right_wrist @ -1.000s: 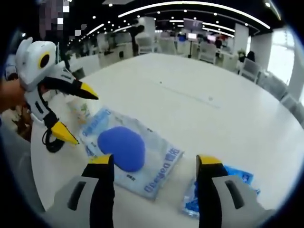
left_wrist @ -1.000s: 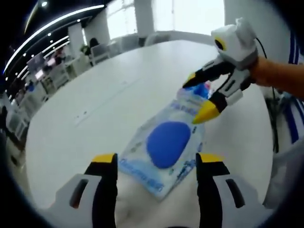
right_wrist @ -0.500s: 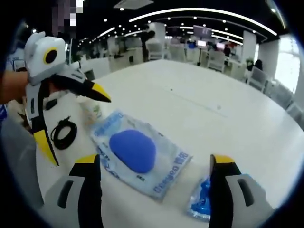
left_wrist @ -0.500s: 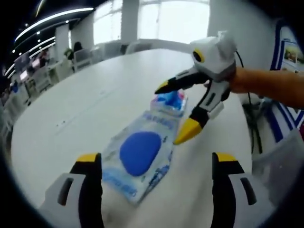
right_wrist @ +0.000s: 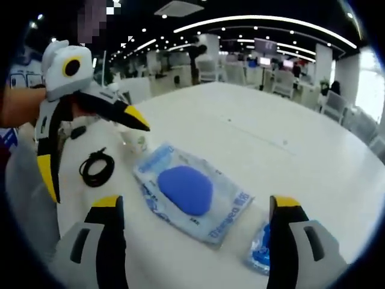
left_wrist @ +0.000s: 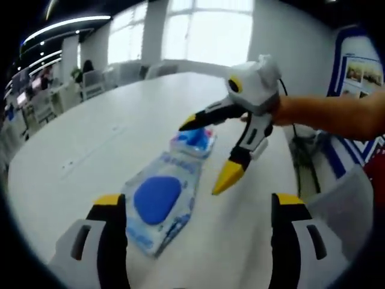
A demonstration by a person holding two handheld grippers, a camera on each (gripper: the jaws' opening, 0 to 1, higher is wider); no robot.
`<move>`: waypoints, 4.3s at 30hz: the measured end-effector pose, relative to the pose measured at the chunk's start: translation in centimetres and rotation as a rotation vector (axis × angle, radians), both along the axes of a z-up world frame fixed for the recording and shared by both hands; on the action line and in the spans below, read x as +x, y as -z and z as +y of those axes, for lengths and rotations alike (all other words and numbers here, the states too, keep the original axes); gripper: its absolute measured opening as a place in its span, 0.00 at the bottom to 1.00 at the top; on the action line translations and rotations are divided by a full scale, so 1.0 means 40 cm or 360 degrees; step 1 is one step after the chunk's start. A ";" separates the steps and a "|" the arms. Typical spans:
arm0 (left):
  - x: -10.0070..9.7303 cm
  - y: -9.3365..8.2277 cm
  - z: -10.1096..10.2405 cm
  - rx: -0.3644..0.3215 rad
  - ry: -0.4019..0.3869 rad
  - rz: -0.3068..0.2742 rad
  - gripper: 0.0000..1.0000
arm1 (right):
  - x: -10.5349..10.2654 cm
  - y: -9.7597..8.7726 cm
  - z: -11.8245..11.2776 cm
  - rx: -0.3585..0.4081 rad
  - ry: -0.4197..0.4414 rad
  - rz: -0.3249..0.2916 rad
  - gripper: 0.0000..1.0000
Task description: Arrange the tabletop items into an orderly group along one side of the table until the central work area is clear of visible clutter.
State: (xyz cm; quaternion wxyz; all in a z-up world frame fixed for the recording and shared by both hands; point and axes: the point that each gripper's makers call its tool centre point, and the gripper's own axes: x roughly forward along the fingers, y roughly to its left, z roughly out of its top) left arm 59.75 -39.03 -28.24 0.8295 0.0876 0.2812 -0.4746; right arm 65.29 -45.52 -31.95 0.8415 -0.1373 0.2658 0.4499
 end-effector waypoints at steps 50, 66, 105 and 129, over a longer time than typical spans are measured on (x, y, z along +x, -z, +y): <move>-0.346 0.041 0.494 -0.0145 -0.0488 0.0020 0.90 | -0.371 -0.024 0.223 -0.0009 -0.0477 0.0020 0.98; -0.338 0.093 0.548 -0.0162 -0.0549 0.0056 0.87 | -0.391 0.010 0.380 -0.0017 -0.0591 0.0078 0.96; -0.244 0.237 0.539 -0.0005 -0.0395 0.0094 0.64 | -0.341 0.140 0.483 -0.0048 -0.0508 0.0269 0.74; -0.219 0.246 0.580 0.0089 -0.0381 -0.0013 0.42 | -0.337 0.139 0.488 -0.0039 -0.0494 0.0273 0.67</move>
